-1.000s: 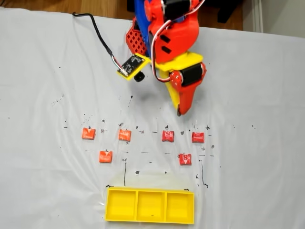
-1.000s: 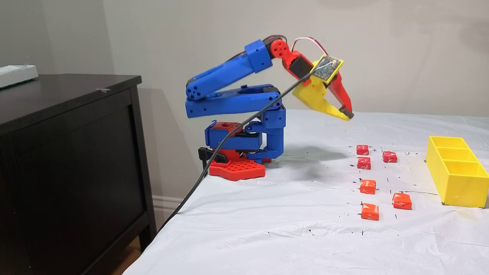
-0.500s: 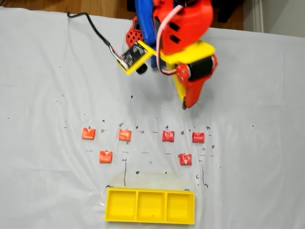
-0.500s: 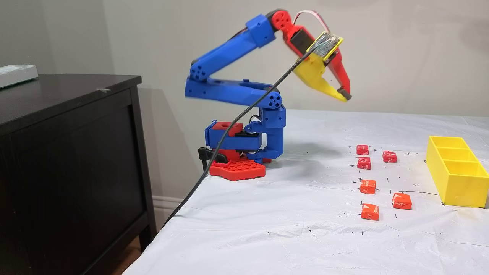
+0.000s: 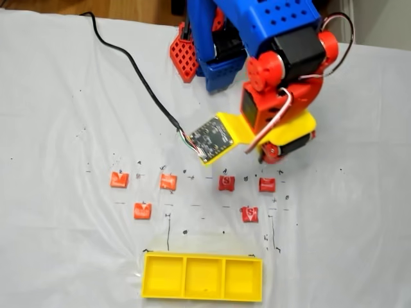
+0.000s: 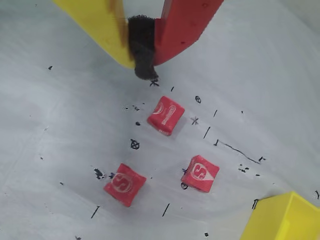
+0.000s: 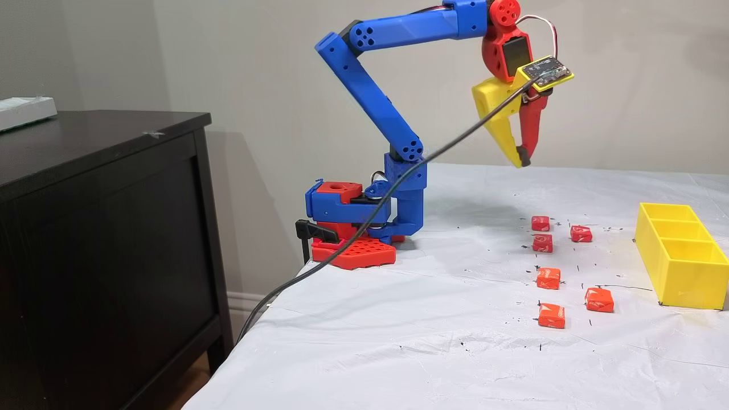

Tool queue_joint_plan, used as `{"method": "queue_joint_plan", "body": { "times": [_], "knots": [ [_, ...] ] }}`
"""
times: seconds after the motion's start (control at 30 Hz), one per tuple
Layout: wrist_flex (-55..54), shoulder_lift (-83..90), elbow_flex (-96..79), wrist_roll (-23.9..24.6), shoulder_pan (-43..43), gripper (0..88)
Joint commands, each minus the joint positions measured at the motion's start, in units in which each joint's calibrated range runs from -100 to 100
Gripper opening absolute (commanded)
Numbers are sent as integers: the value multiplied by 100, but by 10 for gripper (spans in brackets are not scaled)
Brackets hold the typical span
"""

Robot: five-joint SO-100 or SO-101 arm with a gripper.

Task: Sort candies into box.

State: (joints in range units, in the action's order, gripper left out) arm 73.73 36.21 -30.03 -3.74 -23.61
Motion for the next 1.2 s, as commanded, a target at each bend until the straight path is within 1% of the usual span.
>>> {"method": "queue_joint_plan", "body": {
  "times": [0.0,0.1,0.27,0.4,0.53,0.57,0.63,0.7,0.73,0.9,1.0,1.17],
  "knots": [
    [-214,-177,30,88,-121,108],
    [-369,-398,-88,200,-203,176],
    [-549,-839,-33,288,-266,235],
    [-623,-1085,103,313,-257,258],
    [-705,-1178,85,303,-230,259],
    [-721,-1195,67,298,-221,251],
    [-738,-1246,58,288,-203,190],
    [-787,-1288,30,274,-185,180],
    [-828,-1297,12,264,-176,184],
    [-942,-1484,12,230,-103,287],
    [-1041,-1568,-61,220,-85,306],
    [-1155,-1763,-97,186,-49,309]
  ]
}}
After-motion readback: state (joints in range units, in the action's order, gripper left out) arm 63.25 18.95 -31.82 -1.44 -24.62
